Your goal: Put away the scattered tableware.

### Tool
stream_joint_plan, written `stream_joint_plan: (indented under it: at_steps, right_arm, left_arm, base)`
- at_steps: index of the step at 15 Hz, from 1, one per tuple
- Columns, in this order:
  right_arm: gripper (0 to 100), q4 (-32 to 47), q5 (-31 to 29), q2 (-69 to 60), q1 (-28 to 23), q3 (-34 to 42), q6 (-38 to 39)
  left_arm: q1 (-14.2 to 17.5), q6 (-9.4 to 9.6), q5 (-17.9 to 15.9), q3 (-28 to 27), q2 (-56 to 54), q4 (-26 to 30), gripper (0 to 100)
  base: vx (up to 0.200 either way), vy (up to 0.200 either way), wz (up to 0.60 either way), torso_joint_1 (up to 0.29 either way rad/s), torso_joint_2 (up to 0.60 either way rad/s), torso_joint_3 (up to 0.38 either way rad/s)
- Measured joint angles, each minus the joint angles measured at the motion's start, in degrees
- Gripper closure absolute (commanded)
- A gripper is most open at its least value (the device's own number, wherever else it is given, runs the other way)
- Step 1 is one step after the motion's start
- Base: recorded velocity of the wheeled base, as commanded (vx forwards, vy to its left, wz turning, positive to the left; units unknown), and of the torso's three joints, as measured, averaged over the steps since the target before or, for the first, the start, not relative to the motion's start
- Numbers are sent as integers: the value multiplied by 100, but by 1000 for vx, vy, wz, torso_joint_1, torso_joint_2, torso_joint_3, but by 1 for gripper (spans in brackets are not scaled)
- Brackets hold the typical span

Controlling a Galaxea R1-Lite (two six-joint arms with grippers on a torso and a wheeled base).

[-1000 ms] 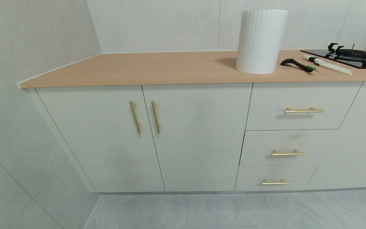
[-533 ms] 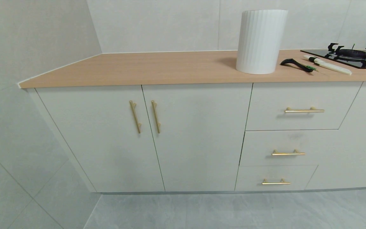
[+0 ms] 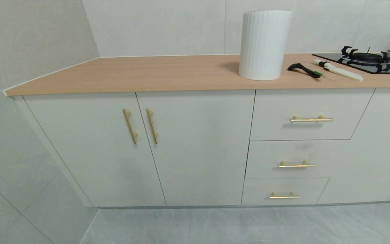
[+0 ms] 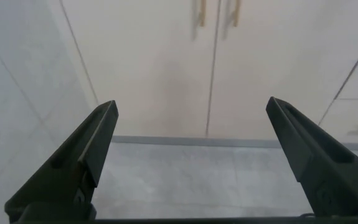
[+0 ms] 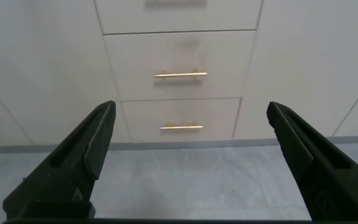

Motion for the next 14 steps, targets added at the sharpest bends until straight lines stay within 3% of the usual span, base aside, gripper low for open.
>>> stream_joint_plan:
  at_steps: [4, 14]
  right_arm:
    - [0, 1, -2, 0, -2, 0, -2]
    - [0, 4, -5, 0, -2, 0, -5]
  left_arm:
    - [0, 11, 0, 5, 0, 5, 0]
    - [-5, -72, 2, 5, 2, 2, 0]
  base:
    - [0, -200, 0, 6, 2, 5]
    - [0, 0, 0, 0, 0, 0]
